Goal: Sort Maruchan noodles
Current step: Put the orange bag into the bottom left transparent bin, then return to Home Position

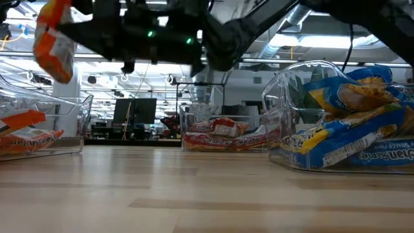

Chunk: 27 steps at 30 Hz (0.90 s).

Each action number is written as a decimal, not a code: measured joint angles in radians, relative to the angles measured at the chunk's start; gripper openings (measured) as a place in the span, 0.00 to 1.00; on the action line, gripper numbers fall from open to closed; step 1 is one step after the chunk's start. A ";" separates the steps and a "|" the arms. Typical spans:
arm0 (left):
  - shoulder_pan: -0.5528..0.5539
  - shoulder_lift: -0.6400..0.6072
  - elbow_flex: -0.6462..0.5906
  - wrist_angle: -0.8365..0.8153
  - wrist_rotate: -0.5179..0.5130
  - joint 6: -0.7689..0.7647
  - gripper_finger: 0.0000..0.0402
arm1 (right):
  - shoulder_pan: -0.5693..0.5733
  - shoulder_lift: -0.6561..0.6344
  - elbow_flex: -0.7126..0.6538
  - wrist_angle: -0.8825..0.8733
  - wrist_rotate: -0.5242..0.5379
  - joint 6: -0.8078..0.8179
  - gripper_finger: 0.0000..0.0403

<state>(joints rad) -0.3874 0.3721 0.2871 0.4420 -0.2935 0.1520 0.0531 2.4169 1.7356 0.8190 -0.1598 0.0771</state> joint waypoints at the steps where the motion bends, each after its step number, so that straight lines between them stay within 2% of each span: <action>1: 0.000 0.000 0.000 -0.003 0.000 -0.006 0.57 | -0.004 0.023 0.023 0.002 -0.006 0.002 0.04; 9: 0.000 0.001 0.000 -0.035 -0.006 -0.027 0.57 | -0.005 0.126 0.121 -0.009 -0.037 0.037 0.04; 11: 0.000 0.001 0.000 -0.035 -0.006 -0.031 0.57 | -0.008 0.125 0.124 -0.033 -0.022 0.044 0.08; 22: 0.000 0.001 0.000 -0.001 -0.085 -0.037 0.57 | -0.014 0.106 0.123 -0.110 0.045 -0.006 0.66; 24: 0.000 0.001 0.000 -0.001 -0.085 -0.042 0.57 | -0.022 0.066 0.122 -0.228 0.031 -0.028 0.72; 27: 0.000 0.001 0.000 -0.003 -0.087 -0.043 0.57 | -0.024 -0.034 0.123 -0.485 0.030 -0.130 0.77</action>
<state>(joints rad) -0.3870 0.3729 0.2871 0.4393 -0.3802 0.1093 0.0292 2.3825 1.8588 0.3343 -0.1296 -0.0531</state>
